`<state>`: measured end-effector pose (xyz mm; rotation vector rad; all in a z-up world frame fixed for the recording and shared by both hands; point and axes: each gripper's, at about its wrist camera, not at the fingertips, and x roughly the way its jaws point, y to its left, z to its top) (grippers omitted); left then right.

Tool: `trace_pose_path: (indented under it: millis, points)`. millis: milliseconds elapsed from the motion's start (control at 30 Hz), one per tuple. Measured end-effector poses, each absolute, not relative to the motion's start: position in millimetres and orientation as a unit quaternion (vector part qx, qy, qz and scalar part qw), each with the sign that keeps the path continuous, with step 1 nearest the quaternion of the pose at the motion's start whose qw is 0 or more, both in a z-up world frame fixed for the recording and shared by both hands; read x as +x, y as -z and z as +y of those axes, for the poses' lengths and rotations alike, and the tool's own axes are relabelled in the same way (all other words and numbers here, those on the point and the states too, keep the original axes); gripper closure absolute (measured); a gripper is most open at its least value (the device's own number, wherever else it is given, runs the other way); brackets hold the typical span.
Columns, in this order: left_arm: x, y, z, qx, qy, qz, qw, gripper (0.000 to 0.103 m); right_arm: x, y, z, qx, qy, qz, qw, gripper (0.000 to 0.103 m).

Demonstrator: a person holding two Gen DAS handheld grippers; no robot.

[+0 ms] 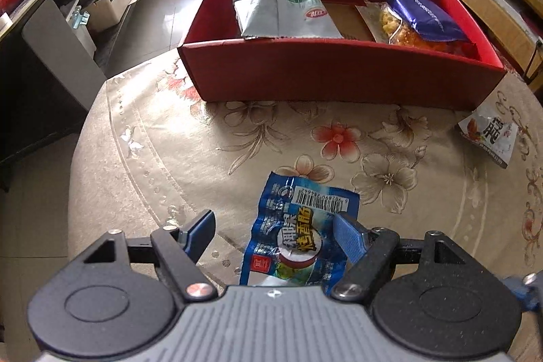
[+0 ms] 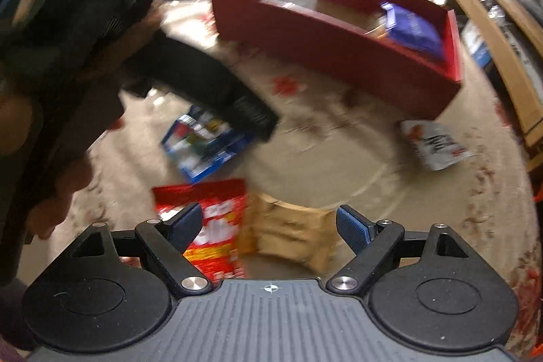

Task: Organize snacks
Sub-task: 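Grasp the blue sausage pack with the left tool while the right tool grasps the red Trolli bag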

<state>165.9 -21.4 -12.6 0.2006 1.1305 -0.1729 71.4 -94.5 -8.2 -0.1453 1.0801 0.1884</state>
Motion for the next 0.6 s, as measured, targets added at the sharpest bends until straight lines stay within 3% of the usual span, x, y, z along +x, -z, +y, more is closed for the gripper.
trace_pose_path:
  millis: [600]
  points:
    - [174.0,20.8,-21.0,0.073,0.093,0.554,0.824,0.025,61.2,23.9,-71.7,-0.075,-0.146,0.536,0.828,0.013]
